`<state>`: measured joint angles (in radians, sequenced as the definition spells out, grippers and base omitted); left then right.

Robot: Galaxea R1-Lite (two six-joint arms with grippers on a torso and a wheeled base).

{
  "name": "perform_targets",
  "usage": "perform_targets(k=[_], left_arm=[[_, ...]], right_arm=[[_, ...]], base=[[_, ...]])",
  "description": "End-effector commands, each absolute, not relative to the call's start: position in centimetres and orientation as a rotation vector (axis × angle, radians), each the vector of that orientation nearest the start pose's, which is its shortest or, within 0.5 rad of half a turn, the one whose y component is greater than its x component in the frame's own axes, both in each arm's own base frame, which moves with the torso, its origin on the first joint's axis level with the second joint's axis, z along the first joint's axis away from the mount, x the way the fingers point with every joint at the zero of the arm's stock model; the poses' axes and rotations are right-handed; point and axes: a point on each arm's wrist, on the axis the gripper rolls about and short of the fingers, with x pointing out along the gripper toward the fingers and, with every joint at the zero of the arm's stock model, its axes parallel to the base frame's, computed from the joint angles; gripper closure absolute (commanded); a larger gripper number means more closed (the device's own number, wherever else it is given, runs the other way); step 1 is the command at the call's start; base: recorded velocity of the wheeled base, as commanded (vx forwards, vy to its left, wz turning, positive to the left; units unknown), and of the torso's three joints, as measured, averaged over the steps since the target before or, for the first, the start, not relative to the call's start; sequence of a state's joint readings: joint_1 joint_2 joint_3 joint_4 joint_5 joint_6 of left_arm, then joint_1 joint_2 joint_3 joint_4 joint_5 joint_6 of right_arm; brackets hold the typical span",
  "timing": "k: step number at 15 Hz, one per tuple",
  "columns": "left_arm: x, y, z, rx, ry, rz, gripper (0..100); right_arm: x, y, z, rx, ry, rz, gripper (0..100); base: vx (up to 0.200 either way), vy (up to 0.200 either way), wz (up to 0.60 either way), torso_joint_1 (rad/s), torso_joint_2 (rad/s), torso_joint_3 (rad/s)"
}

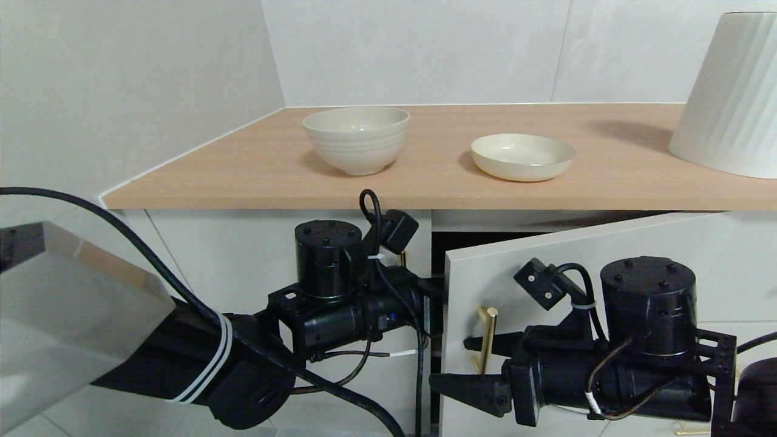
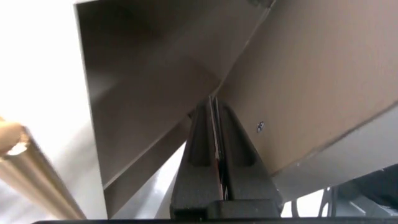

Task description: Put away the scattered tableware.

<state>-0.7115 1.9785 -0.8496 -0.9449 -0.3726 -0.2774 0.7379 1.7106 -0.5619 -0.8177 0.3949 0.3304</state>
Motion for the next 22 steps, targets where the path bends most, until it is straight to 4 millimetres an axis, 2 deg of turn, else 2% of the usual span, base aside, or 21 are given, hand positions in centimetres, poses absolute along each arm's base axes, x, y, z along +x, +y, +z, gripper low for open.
perform_targets(k=[1,5,7,10,12,14,15,19,22], left_arm=[[26.6,-24.3,13.3,-0.217,0.331,-1.058,100],[26.2,-25.0,13.3,-0.218,0.33,-1.079,100],[26.0,-25.1,13.3,-0.217,0.33,-1.085,100],[26.0,-25.2,13.3,-0.218,0.331,-1.087,100],[25.9,-25.2,13.4,-0.227,0.334,-1.088,100],[25.8,-25.3,13.4,-0.238,0.339,-1.088,100],[25.8,-25.2,13.7,-0.261,0.319,-1.078,100],[25.9,-25.3,13.3,-0.259,0.328,-1.064,100],[26.0,-25.4,13.2,-0.258,0.331,-1.062,100]], right_arm=[[21.1,18.0,14.2,0.246,0.471,0.982,0],[22.0,16.6,14.4,0.234,0.432,0.921,0],[22.4,15.2,14.6,0.218,0.405,0.867,0],[20.2,13.2,15.4,0.222,0.386,0.849,0],[17.9,11.9,15.5,0.213,0.434,0.839,0],[17.4,11.5,15.6,0.211,0.444,0.829,0],[16.1,10.6,15.8,0.205,0.44,0.791,0],[13.9,9.2,15.7,0.198,0.425,0.76,0],[13.4,8.9,15.6,0.197,0.429,0.759,0]], base=[[0.0,0.0,0.0,0.0,0.0,0.0],[0.0,0.0,0.0,0.0,0.0,0.0],[0.0,0.0,0.0,0.0,0.0,0.0],[0.0,0.0,0.0,0.0,0.0,0.0],[0.0,0.0,0.0,0.0,0.0,0.0],[0.0,0.0,0.0,0.0,0.0,0.0],[0.0,0.0,0.0,0.0,0.0,0.0],[0.0,0.0,0.0,0.0,0.0,0.0],[-0.067,0.0,0.0,0.002,0.0,-0.002]])
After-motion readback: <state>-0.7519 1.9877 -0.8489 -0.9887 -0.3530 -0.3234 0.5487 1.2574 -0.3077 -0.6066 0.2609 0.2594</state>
